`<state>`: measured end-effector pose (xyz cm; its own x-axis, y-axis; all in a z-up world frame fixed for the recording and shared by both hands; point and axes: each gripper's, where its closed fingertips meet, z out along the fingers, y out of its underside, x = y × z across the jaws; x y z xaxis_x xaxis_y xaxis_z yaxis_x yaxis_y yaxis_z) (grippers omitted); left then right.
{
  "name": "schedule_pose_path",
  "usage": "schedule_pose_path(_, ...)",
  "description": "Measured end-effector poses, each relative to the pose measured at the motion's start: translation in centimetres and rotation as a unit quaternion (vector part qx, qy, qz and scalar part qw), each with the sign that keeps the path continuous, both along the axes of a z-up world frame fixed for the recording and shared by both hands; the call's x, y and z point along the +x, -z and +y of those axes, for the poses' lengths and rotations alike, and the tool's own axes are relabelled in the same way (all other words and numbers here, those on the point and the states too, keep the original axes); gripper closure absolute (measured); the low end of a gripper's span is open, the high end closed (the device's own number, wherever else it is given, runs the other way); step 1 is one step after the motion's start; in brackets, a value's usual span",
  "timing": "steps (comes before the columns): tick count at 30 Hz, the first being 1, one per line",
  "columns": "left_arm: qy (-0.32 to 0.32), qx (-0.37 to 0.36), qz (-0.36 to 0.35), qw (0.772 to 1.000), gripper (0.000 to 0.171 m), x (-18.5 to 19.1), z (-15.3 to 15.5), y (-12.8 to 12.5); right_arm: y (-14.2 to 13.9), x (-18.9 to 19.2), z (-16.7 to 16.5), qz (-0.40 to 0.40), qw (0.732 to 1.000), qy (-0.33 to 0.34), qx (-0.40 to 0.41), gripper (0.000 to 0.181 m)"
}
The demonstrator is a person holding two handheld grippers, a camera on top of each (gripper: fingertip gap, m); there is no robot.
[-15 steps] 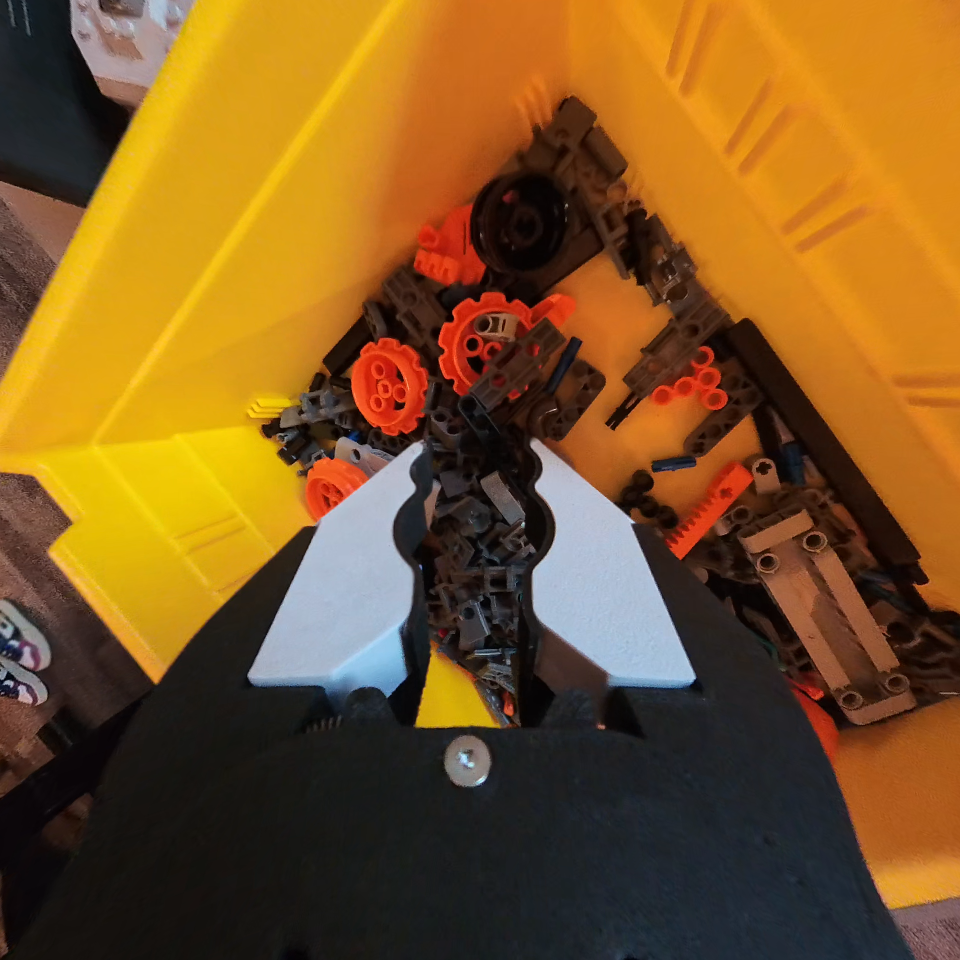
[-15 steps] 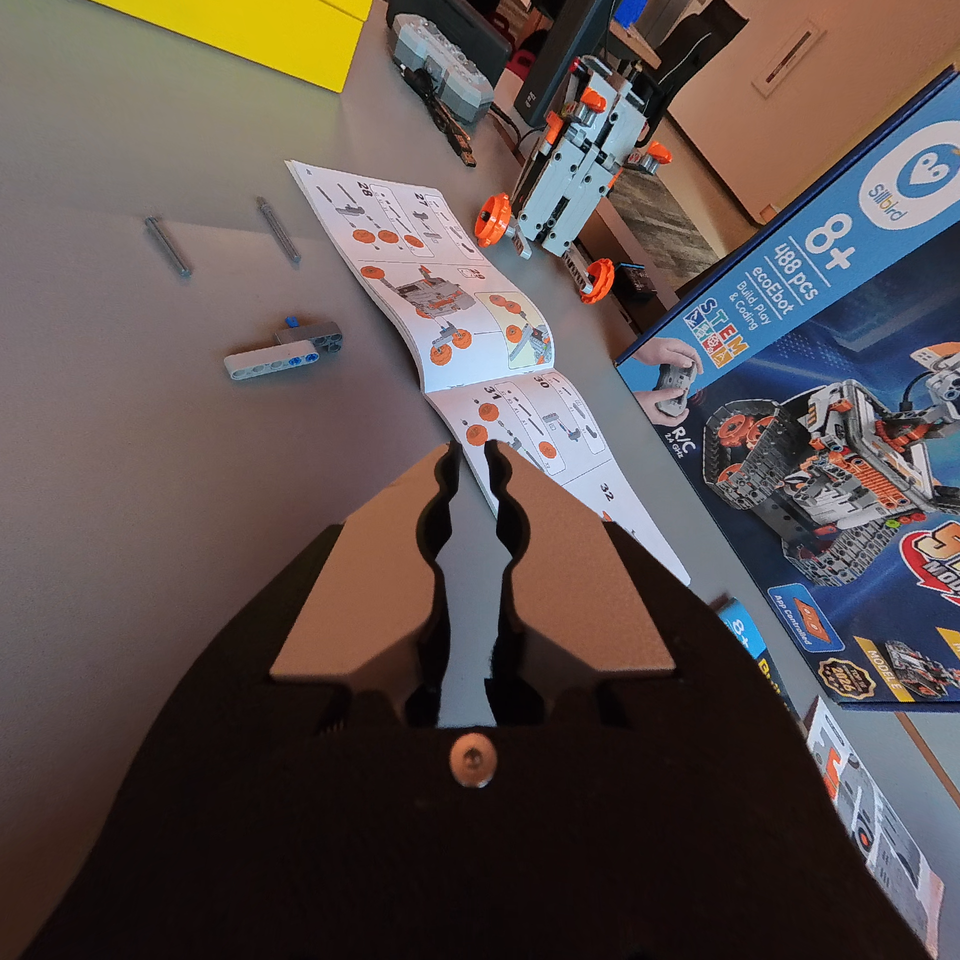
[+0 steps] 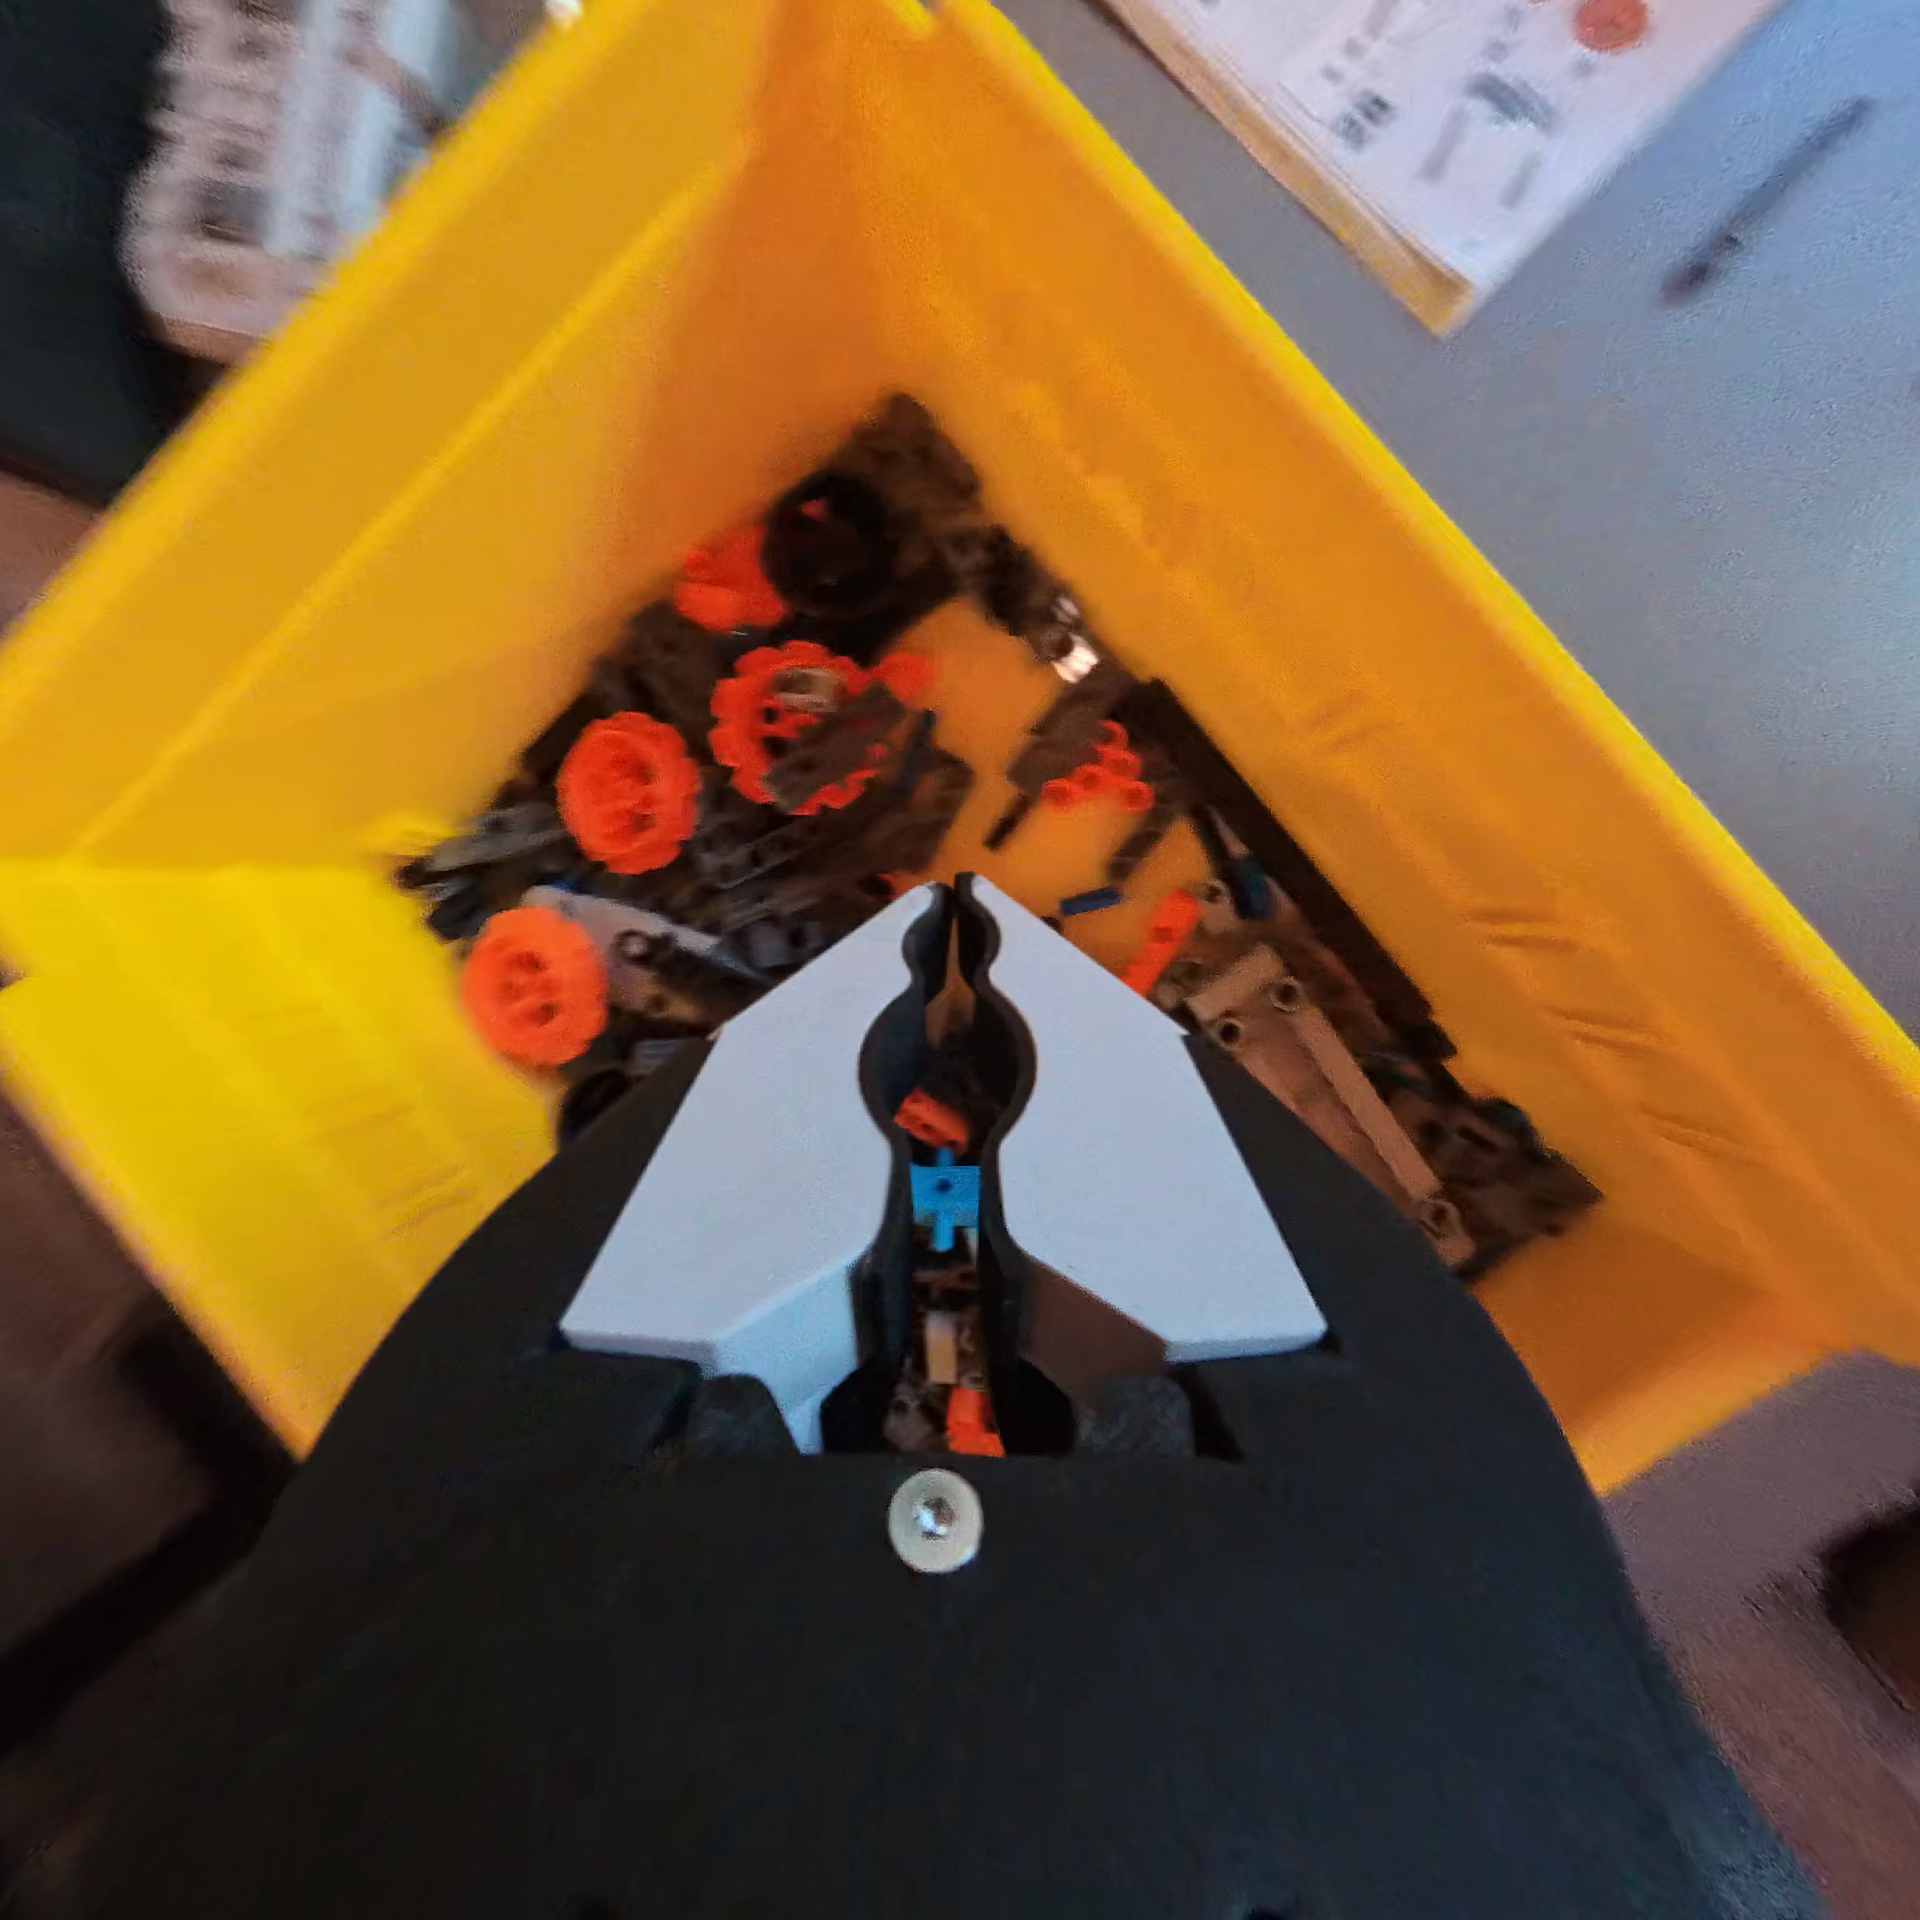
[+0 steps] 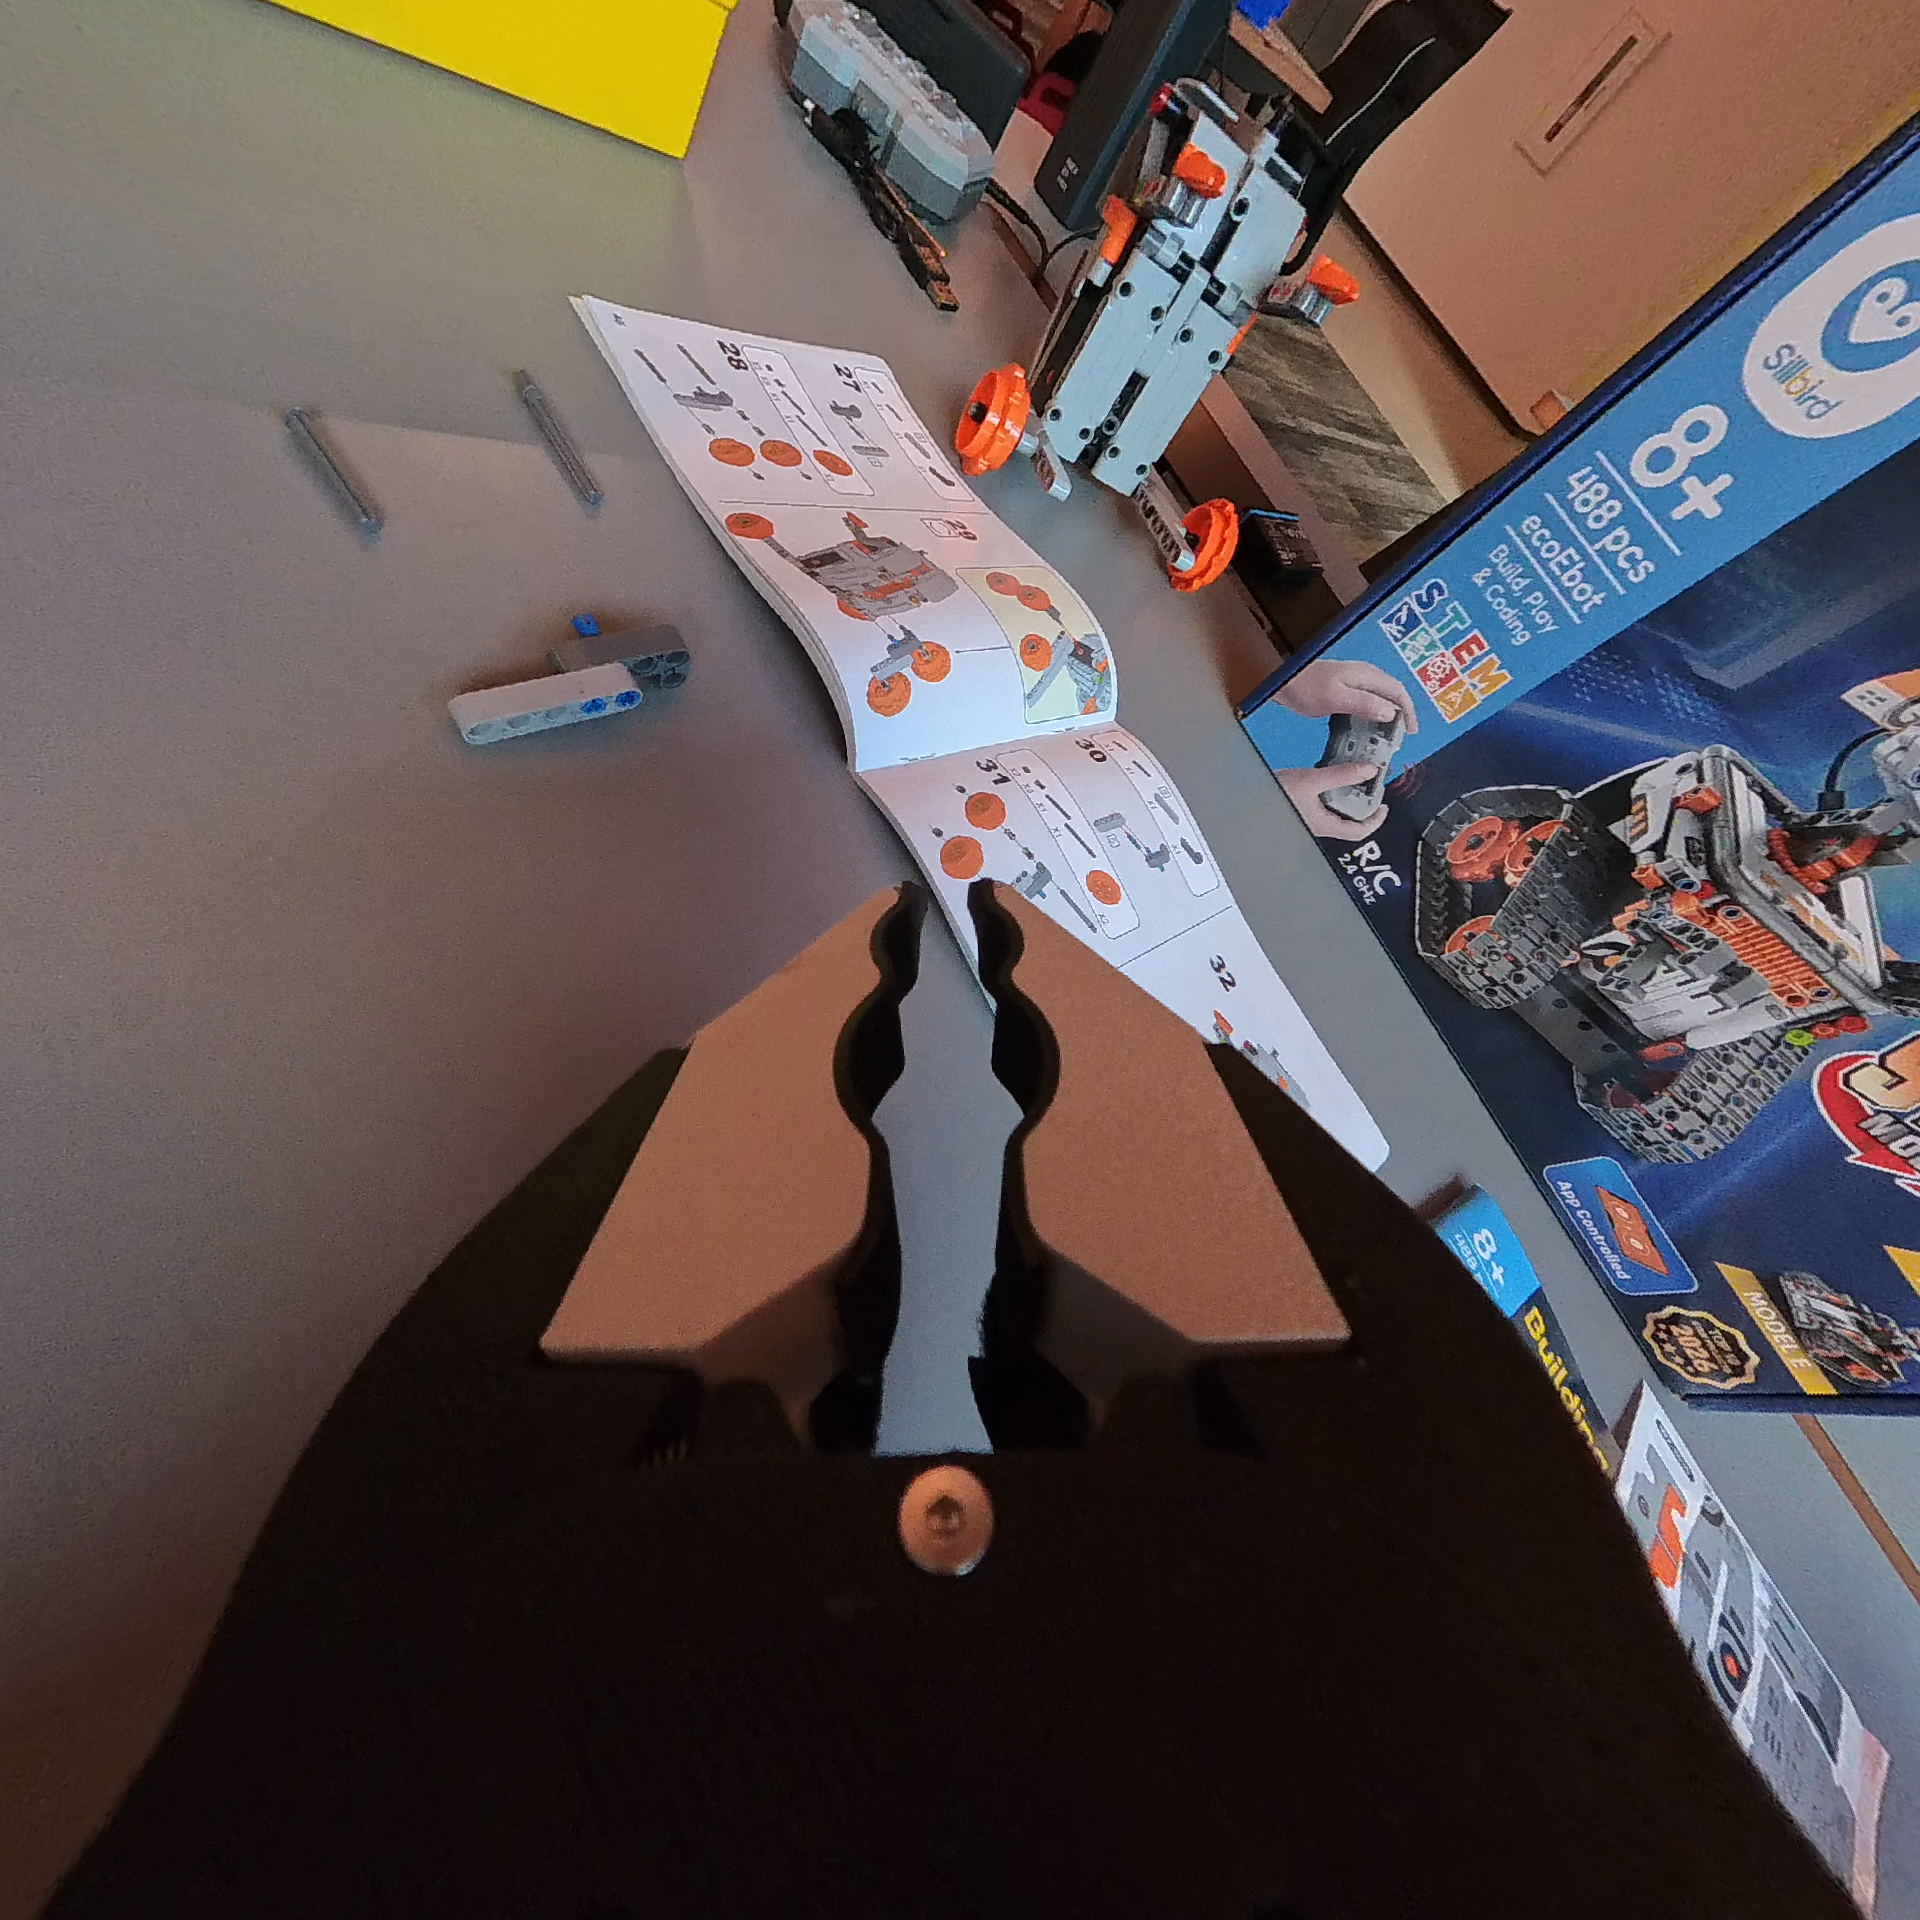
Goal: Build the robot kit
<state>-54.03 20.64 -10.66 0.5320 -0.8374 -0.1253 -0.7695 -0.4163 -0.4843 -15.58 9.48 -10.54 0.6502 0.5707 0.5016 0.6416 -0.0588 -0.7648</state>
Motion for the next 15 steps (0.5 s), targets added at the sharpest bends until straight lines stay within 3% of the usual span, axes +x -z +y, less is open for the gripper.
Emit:
schedule_pose_path(2,0.023,-0.068,0.023,0.997,0.171,-0.1,-1.2,2.0,0.0,-0.1,0.0,-0.002,1.000,-0.002,-0.001,0.173)
schedule_pose_path(5,0.023,-0.068,0.100,0.992,0.152,-2.1,-0.4,4.1,0.0,-0.1,-0.1,-0.005,1.000,-0.002,0.000,0.173)
schedule_pose_path(11,0.037,-0.011,0.177,0.983,0.148,-3.8,0.8,4.3,-0.3,0.3,-0.2,0.000,1.000,0.003,0.005,0.173)
schedule_pose_path(15,0.020,0.004,0.160,0.987,0.149,-3.8,1.5,3.1,-0.7,0.2,-0.2,0.002,1.000,0.001,0.011,0.173)
